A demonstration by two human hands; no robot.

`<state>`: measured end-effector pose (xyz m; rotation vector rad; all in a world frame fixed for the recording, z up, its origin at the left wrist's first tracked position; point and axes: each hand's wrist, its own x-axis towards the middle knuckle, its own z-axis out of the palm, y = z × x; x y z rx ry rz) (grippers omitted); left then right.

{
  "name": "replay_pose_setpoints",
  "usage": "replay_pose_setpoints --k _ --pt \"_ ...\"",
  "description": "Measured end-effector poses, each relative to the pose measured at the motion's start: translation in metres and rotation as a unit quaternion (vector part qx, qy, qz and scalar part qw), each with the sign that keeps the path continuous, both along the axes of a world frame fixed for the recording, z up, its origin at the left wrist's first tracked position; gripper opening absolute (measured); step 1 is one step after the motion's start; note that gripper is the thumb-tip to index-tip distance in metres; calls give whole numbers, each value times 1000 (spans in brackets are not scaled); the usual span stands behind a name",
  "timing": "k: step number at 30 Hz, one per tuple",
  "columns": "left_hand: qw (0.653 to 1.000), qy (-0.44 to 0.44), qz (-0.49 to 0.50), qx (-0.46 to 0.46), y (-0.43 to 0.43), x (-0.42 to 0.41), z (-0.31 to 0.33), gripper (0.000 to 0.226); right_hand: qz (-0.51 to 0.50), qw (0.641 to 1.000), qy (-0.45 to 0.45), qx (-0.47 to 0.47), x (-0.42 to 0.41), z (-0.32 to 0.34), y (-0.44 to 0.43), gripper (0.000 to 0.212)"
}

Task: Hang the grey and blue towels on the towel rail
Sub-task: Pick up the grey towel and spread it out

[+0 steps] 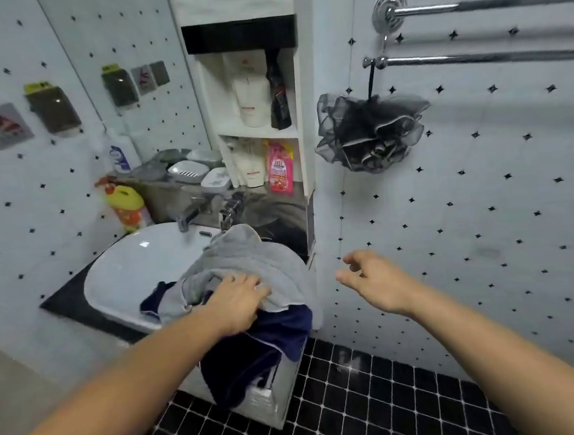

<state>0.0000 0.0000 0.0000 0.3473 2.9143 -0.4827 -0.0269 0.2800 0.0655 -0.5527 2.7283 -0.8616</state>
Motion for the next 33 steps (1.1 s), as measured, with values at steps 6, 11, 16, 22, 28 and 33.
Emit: replay_pose_setpoints --k 6,11,16,22,28,33 --pt "989 -46 -101 -94 -46 -72 -43 36 -20 999 -37 26 -63 -31 -43 57" --pt "971 -111 -180 -109 -63 -113 -55 37 -31 998 -51 32 -100 -47 -65 52" --pt "984 -124 -75 99 -59 -129 -47 21 -20 997 -64 37 -115 -52 -72 47" --pt "913 -110 -27 391 -23 -150 53 15 60 989 -118 -71 -118 -26 -75 71" --pt "787 -22 -75 612 59 -152 169 10 -10 988 42 -146 -125 20 -65 34" --pt "754 75 -94 646 91 -150 238 10 -126 945 78 -291 -133 68 -4 23"
